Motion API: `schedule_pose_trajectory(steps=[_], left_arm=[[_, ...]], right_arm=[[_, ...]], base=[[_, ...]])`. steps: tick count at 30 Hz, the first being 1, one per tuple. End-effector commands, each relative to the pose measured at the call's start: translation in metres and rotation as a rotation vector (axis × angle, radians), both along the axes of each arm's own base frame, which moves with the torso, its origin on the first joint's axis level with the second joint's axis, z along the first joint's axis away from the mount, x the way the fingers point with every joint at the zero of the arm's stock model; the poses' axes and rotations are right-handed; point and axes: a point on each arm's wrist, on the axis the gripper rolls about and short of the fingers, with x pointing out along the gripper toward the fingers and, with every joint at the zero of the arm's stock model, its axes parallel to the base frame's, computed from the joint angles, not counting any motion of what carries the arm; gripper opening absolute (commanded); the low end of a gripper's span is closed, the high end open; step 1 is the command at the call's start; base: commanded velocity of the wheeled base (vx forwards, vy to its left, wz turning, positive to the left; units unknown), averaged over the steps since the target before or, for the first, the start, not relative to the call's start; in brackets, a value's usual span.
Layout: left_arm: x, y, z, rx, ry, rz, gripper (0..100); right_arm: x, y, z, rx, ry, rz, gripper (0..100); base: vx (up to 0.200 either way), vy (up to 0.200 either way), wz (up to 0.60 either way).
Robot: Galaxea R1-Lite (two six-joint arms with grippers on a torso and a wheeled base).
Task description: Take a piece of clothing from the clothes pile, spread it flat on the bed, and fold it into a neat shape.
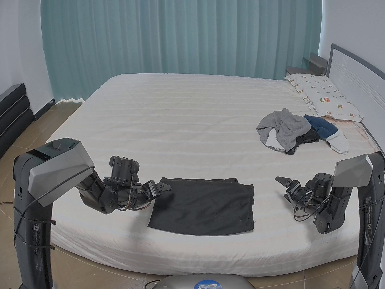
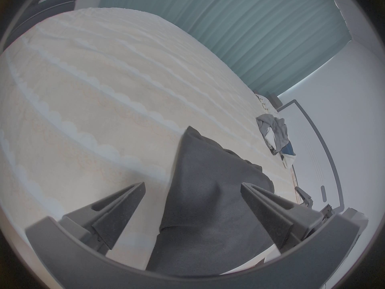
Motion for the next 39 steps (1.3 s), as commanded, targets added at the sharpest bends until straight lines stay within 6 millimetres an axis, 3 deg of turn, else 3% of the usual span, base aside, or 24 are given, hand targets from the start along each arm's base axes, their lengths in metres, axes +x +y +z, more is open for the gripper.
schedule_pose_trajectory(steps=[1,7,18,19,39], left_arm=[[0.001,-0.006,-0.007,0.001,0.004,-0.012,100],[0.002,-0.019,-0.016,0.009,-0.023,-0.030,100],[0.003,-0.021,-0.014,-0.014,-0.018,-0.009,100],[0.003,-0.021,-0.014,-0.016,-0.015,-0.007,0],[0.001,-0.016,-0.007,-0.041,0.000,0.030,0]], right_arm=[[0.000,0.000,0.000,0.001,-0.007,0.001,100],[0.000,0.000,-0.001,-0.002,-0.005,0.002,100],[0.000,0.000,-0.001,-0.004,-0.005,0.003,100],[0.000,0.000,-0.001,-0.004,-0.005,0.003,100],[-0.001,0.000,-0.001,-0.004,-0.002,0.003,100]], base=[[0.000,0.000,0.00],[0.000,0.000,0.00],[0.000,0.000,0.00],[0.000,0.000,0.00],[0.000,0.000,0.00]])
